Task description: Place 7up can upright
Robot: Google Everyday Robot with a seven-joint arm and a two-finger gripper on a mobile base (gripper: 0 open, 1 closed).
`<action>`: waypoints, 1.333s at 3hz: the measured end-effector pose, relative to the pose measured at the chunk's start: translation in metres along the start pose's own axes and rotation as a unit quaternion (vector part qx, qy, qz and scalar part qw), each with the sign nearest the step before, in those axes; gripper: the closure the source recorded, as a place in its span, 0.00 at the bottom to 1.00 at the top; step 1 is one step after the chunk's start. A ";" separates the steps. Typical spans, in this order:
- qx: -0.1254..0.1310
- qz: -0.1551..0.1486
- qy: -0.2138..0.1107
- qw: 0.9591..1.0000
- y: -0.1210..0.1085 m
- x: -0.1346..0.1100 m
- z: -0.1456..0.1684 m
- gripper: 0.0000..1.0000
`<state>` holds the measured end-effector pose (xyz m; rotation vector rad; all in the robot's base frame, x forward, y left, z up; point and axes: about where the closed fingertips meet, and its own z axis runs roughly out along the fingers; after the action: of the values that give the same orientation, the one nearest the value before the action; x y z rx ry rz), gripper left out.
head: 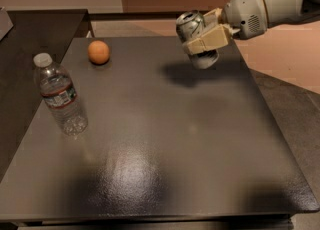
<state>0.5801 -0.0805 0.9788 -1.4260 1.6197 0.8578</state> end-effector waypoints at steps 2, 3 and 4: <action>-0.044 -0.024 -0.111 0.993 0.017 0.009 -0.010 1.00; -0.051 -0.019 -0.132 0.990 0.022 0.022 -0.010 1.00; -0.050 -0.005 -0.137 0.989 0.026 0.039 -0.008 1.00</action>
Offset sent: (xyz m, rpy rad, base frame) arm -0.0283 -0.0250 -0.0106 0.3189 -0.0455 0.1444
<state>0.5517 -0.1015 0.9474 -1.3172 1.3764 1.0915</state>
